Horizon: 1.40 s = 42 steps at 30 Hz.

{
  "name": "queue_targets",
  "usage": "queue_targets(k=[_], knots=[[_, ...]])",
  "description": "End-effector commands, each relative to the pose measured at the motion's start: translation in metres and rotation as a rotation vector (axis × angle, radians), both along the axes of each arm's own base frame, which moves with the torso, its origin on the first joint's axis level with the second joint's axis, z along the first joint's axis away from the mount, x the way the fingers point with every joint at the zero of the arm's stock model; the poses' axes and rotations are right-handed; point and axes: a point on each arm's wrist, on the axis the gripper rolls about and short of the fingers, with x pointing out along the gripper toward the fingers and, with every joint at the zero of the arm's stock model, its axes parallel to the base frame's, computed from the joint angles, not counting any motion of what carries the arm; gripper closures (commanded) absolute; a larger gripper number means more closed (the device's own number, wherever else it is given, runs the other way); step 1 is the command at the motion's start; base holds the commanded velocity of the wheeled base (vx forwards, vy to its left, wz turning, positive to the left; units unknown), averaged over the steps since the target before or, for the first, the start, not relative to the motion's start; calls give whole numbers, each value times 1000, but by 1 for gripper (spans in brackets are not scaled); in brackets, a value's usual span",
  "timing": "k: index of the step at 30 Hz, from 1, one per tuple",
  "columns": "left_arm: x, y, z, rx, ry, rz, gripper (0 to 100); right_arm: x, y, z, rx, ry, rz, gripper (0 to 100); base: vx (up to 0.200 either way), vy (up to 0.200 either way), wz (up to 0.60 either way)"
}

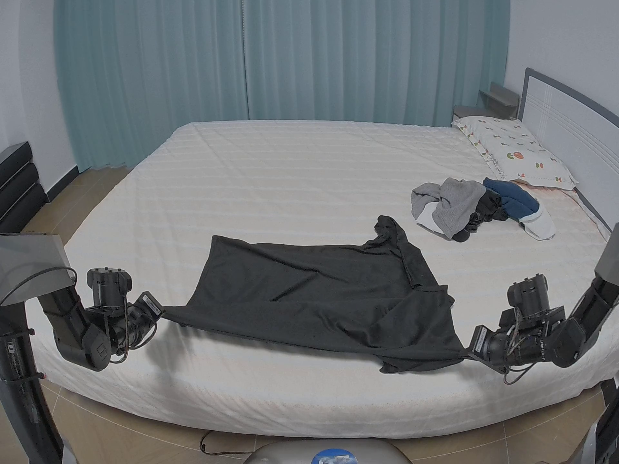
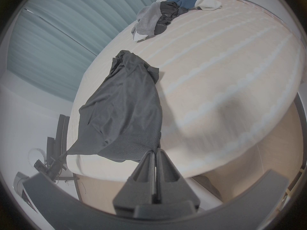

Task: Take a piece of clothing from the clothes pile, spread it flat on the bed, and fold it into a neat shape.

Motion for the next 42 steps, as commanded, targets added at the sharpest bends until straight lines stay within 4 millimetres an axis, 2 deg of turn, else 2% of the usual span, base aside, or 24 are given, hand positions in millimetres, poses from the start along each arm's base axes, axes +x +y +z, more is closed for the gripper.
queue_targets(k=[1,8,17,25,31,32,36,42], knots=[[-24,-7,14,75,35,-72,100,-27,-17,19,-11,-40,-13,100,0,0,0],[-46,-12,5,181,171,-180,100,-54,-23,14,-62,11,29,100,0,0,0],[-69,-11,-4,266,368,-291,100,-73,-30,4,-139,112,103,100,0,0,0],[-78,-13,-10,287,459,-343,100,-75,-30,-4,-169,165,131,100,0,0,0],[-80,-17,-13,288,480,-361,100,-70,-29,-13,-170,196,142,100,0,0,0],[-80,-17,-13,288,480,-361,100,-69,-29,-16,-171,211,145,0,0,0,0],[-79,-17,-13,289,479,-363,100,-63,-27,-18,-170,208,149,0,0,0,0],[-80,-17,-13,287,478,-363,100,-32,-26,-10,-136,125,118,0,0,0,0]])
